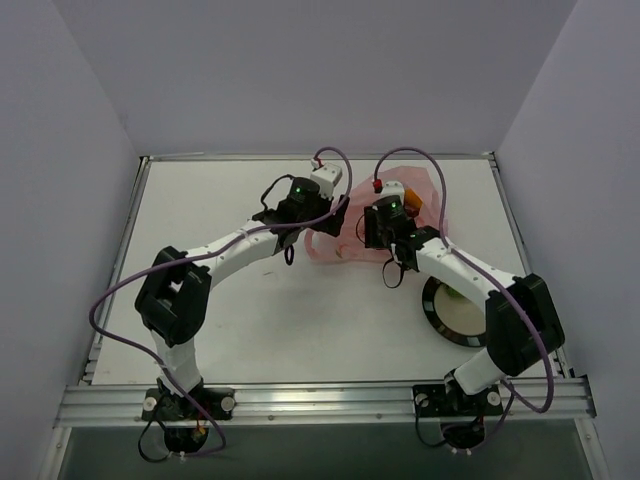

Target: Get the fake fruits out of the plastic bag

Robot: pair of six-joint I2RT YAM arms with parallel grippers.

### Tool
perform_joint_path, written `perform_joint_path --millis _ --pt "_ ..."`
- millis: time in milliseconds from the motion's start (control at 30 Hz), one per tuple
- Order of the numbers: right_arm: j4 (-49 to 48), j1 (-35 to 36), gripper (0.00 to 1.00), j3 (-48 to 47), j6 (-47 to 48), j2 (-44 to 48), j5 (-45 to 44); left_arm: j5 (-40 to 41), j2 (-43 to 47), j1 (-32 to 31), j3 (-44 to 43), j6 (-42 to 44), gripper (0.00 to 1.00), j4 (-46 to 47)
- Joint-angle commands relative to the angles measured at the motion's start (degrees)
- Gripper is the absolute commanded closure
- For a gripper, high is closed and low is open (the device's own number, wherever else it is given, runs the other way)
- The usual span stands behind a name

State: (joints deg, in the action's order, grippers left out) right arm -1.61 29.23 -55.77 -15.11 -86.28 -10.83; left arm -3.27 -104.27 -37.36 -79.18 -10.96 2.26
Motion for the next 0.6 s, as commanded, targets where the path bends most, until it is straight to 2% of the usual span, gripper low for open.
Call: perform_joint_path --millis 0,300,467,567 --pt "-4.1 -3.0 0.57 -3.4 3.2 -2.8 1.2 -0.1 0.9 0.7 -3.0 -0.4 0.17 0.2" --pt "-7.4 -4.5 0.54 -7.5 3.9 -10.8 5.3 -1.1 0.2 1.4 -2.1 -1.7 0.23 2.0" --pt "-8.2 -4.3 0.54 -8.7 3.8 -12.8 5.3 -2.2 -0.2 1.7 -2.1 -2.0 0.25 2.4" --pt "-8.5 -4.4 0.53 -9.7 4.0 -14.3 4.1 -2.7 -0.8 1.8 -2.4 -2.1 0.3 2.4"
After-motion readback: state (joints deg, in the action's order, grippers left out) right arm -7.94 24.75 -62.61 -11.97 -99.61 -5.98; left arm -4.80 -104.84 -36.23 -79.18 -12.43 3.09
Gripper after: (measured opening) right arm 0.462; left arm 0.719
